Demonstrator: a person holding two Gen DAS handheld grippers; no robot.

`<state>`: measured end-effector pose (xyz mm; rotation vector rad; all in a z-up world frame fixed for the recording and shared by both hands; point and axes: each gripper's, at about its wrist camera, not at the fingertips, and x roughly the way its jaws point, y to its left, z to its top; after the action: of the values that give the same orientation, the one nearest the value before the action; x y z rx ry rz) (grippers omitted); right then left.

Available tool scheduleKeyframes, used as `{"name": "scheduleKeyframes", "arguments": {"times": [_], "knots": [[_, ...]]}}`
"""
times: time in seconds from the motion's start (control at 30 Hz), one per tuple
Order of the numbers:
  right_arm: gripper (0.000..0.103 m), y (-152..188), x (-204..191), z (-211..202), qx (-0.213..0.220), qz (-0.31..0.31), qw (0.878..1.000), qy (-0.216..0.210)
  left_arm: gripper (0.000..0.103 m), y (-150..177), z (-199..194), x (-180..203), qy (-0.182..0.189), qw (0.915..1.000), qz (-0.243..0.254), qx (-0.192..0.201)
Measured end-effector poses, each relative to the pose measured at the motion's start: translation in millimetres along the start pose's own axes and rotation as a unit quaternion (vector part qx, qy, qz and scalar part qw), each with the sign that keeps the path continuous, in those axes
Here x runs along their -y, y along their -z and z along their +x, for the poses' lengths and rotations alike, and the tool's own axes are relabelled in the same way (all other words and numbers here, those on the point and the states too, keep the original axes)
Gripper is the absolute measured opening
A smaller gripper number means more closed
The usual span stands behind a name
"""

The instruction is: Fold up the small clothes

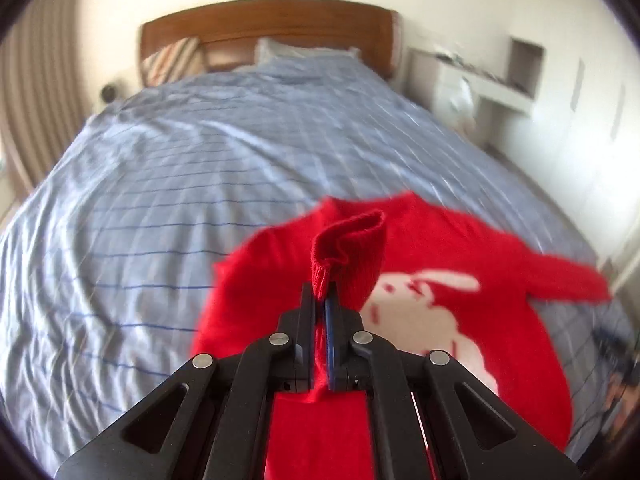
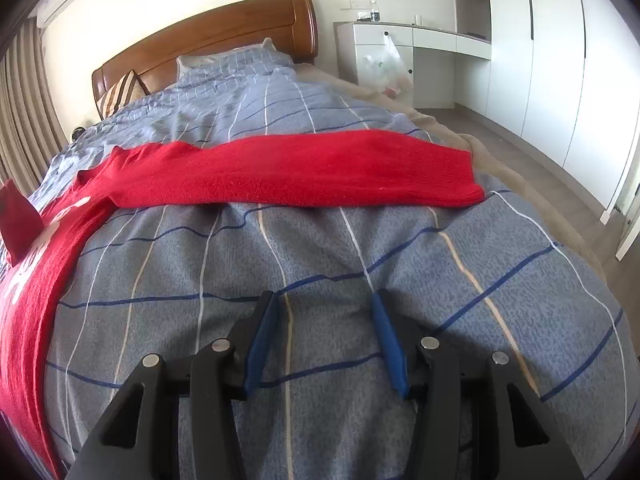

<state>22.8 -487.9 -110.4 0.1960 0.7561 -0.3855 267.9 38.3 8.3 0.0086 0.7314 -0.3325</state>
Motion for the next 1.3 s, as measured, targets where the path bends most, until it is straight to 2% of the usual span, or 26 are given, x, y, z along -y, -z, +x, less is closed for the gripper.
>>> {"name": "scheduleKeyframes", "arguments": {"times": [0.07, 0.13, 0.23, 0.33, 0.4, 0.47, 0.7, 0.87, 0.97, 1.03, 1.07, 1.13, 1.2, 1.23, 1.3], "knots": [[0.049, 0.9, -0.4, 0.5, 0.003, 0.000, 1.000, 0.002, 0.002, -4.7, -14.8, -60.5, -0.052, 0.9959, -0.073, 0.015], [0.049, 1.4, -2.0, 1.0, 0.006, -0.003, 1.000, 0.006, 0.002, 1.7, -23.8, -117.2, -0.122, 0.9844, -0.126, 0.015], [0.050, 1.5, -3.0, 1.5, 0.006, -0.004, 1.000, 0.009, 0.002, 27.0, -28.1, -185.1, -0.217, 0.9581, -0.187, 0.000], [0.050, 1.3, -2.9, 1.5, 0.005, -0.005, 1.000, 0.010, 0.002, 60.3, -27.0, -231.7, -0.294, 0.9278, -0.228, -0.022], [0.050, 1.1, -4.1, 2.0, 0.004, -0.007, 1.000, 0.013, 0.002, 84.3, -24.0, -256.6, -0.313, 0.9108, -0.266, -0.039], [0.050, 1.4, -5.3, 2.3, 0.003, -0.010, 1.000, 0.016, 0.002, 104.0, -19.6, -271.1, -0.320, 0.8993, -0.293, -0.051], [0.050, 1.9, -9.1, 3.2, 0.001, -0.020, 0.999, 0.029, 0.001, 139.6, -4.4, -287.6, -0.307, 0.8914, -0.326, -0.072], [0.050, 2.6, -11.1, 3.6, 0.000, -0.025, 0.999, 0.038, 0.001, 145.4, 1.0, -287.3, -0.305, 0.8963, -0.315, -0.066], [0.050, 3.3, -11.9, 3.4, 0.003, -0.026, 0.999, 0.041, 0.003, 147.7, -0.5, -287.0, -0.294, 0.9030, -0.307, -0.062], [0.050, 4.4, -12.2, 3.1, 0.006, -0.027, 0.999, 0.042, 0.010, 148.7, -8.6, -285.4, -0.286, 0.9079, -0.302, -0.053], [0.050, 5.1, -12.6, 2.9, 0.008, -0.027, 0.999, 0.043, 0.015, 149.5, -14.2, -281.7, -0.281, 0.9114, -0.296, -0.050], [0.050, 5.9, -13.3, 2.7, 0.011, -0.028, 0.999, 0.045, 0.055, 152.2, -30.4, -265.6, -0.273, 0.9213, -0.274, -0.035], [0.050, 6.7, -14.2, 2.2, 0.015, -0.030, 0.998, 0.047, 0.074, 157.5, -50.6, -238.8, -0.252, 0.9373, -0.240, -0.004], [0.051, 7.5, -14.6, 1.9, 0.018, -0.030, 0.998, 0.048, 0.080, 160.6, -58.0, -223.3, -0.237, 0.9461, -0.220, 0.007], [0.051, 8.8, -15.0, 1.9, 0.025, -0.031, 0.998, 0.050, 0.082, 165.7, -61.3, -194.1, -0.191, 0.9642, -0.184, 0.002]]}}
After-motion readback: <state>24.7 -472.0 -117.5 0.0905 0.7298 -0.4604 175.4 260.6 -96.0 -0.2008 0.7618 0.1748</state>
